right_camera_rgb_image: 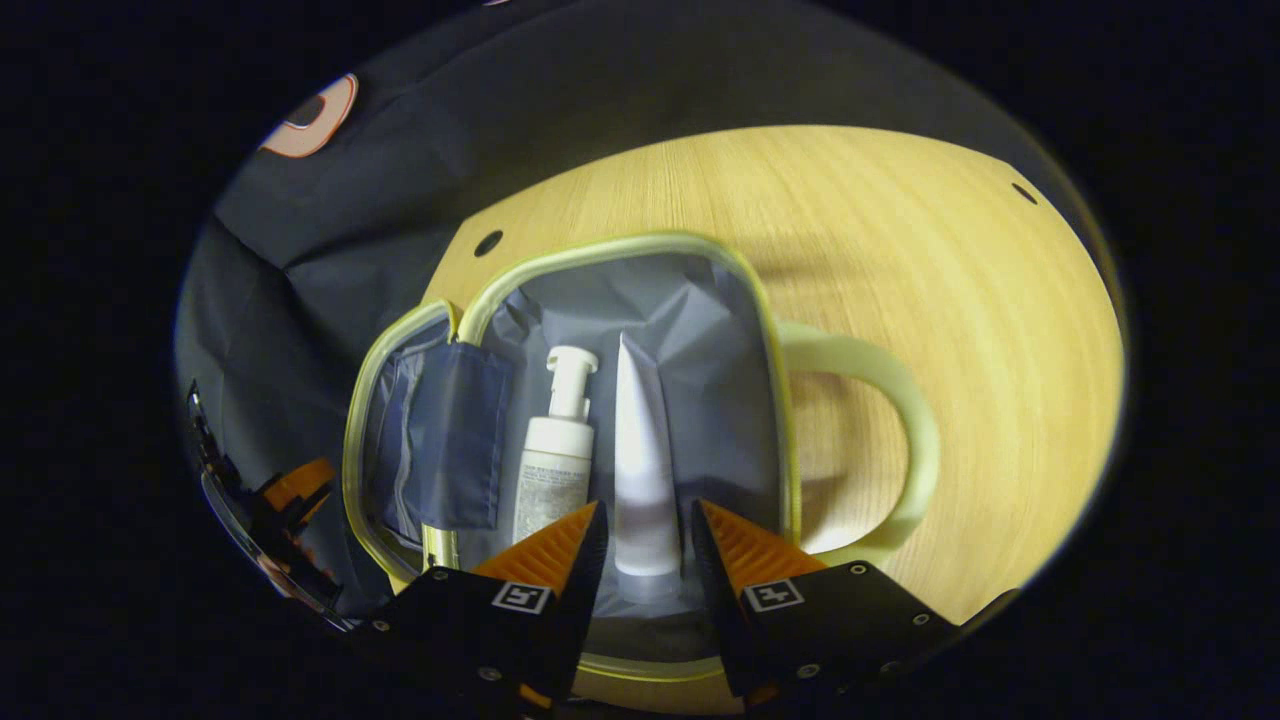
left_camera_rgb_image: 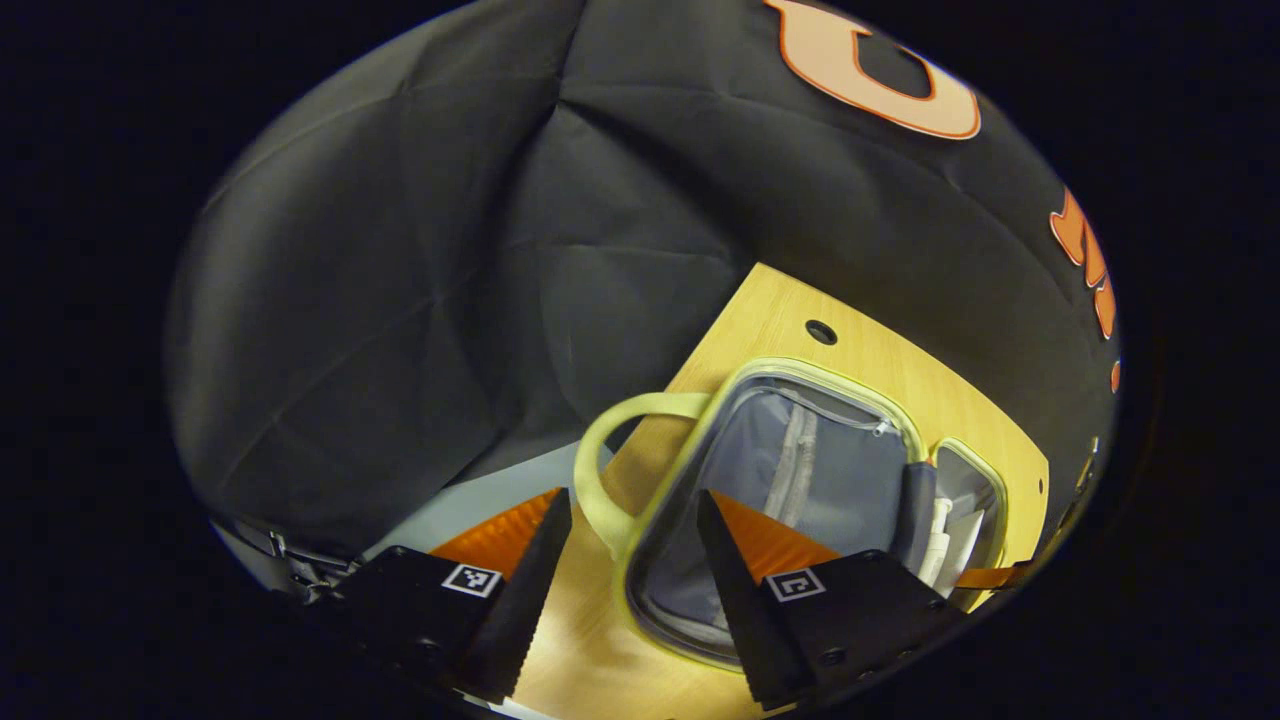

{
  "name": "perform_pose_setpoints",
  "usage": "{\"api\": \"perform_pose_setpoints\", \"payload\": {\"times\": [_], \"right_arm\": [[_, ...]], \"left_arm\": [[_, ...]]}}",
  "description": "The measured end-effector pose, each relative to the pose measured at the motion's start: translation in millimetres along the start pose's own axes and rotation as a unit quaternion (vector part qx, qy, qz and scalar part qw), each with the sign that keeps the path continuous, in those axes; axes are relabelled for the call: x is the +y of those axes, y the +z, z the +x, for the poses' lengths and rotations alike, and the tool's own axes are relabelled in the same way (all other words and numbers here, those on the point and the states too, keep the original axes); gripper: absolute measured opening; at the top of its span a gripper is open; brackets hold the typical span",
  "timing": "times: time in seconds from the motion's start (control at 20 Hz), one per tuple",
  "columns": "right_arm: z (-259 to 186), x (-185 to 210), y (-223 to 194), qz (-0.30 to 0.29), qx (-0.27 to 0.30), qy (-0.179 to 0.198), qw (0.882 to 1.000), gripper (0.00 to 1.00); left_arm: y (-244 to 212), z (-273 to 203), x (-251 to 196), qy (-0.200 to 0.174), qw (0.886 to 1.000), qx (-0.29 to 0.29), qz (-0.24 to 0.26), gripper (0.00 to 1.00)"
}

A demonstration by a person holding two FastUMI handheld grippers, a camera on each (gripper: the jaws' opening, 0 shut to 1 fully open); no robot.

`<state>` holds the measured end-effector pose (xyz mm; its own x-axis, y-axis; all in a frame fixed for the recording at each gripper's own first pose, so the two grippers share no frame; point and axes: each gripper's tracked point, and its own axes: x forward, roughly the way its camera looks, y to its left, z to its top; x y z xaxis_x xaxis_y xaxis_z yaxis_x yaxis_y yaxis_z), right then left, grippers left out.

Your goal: First open the suitcase, pack the skin care products into it, and then close the suitcase.

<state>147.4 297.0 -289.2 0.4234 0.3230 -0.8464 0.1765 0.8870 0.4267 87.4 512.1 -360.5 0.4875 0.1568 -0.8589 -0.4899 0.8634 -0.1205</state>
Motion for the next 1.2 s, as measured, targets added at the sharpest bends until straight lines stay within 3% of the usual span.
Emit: {"api": "perform_pose_setpoints", "payload": {"times": [0.05,0.1,0.3,0.45,0.55,0.65,0.7,0.75,0.8,0.85,0.9,0.95,1.2], "right_arm": [[-11,-4,5,0.003,-0.013,-0.003,1.000,0.55],[-20,-7,11,0.005,-0.028,-0.006,1.000,0.67],[-63,-36,33,0.015,-0.092,-0.032,0.995,0.78],[-90,-49,39,0.039,-0.123,-0.035,0.991,0.84],[-103,-59,40,0.051,-0.140,-0.039,0.988,0.84],[-114,-66,38,0.055,-0.150,-0.047,0.986,0.84],[-117,-68,36,0.056,-0.153,-0.050,0.985,0.84],[-120,-66,35,0.055,-0.158,-0.047,0.985,0.85],[-123,-67,34,0.056,-0.162,-0.049,0.984,0.84],[-124,-69,33,0.055,-0.165,-0.049,0.983,0.84],[-127,-70,33,0.054,-0.168,-0.050,0.983,0.84],[-130,-72,34,0.055,-0.172,-0.049,0.982,0.84],[-147,-84,47,0.041,-0.209,-0.053,0.976,0.85]], "left_arm": [[5,9,8,0.002,1.000,-0.003,-0.001,0.81],[7,18,7,-0.007,1.000,-0.005,-0.011,0.81],[20,35,5,-0.060,0.995,0.002,-0.078,0.81],[27,50,1,-0.106,0.978,0.014,-0.180,0.77],[13,57,0,-0.133,0.961,0.054,-0.234,0.85],[6,55,14,-0.130,0.955,0.069,-0.259,0.75],[-1,64,17,-0.124,0.952,0.081,-0.267,0.52],[-3,67,20,-0.127,0.949,0.081,-0.279,0.43],[-2,66,15,-0.140,0.944,0.084,-0.286,0.19],[2,66,14,-0.149,0.942,0.079,-0.289,0.28],[-3,61,15,-0.148,0.945,0.079,-0.281,0.27],[-2,49,21,-0.146,0.950,0.079,-0.266,0.16],[24,25,8,-0.139,0.975,0.025,-0.174,0.10]]}}
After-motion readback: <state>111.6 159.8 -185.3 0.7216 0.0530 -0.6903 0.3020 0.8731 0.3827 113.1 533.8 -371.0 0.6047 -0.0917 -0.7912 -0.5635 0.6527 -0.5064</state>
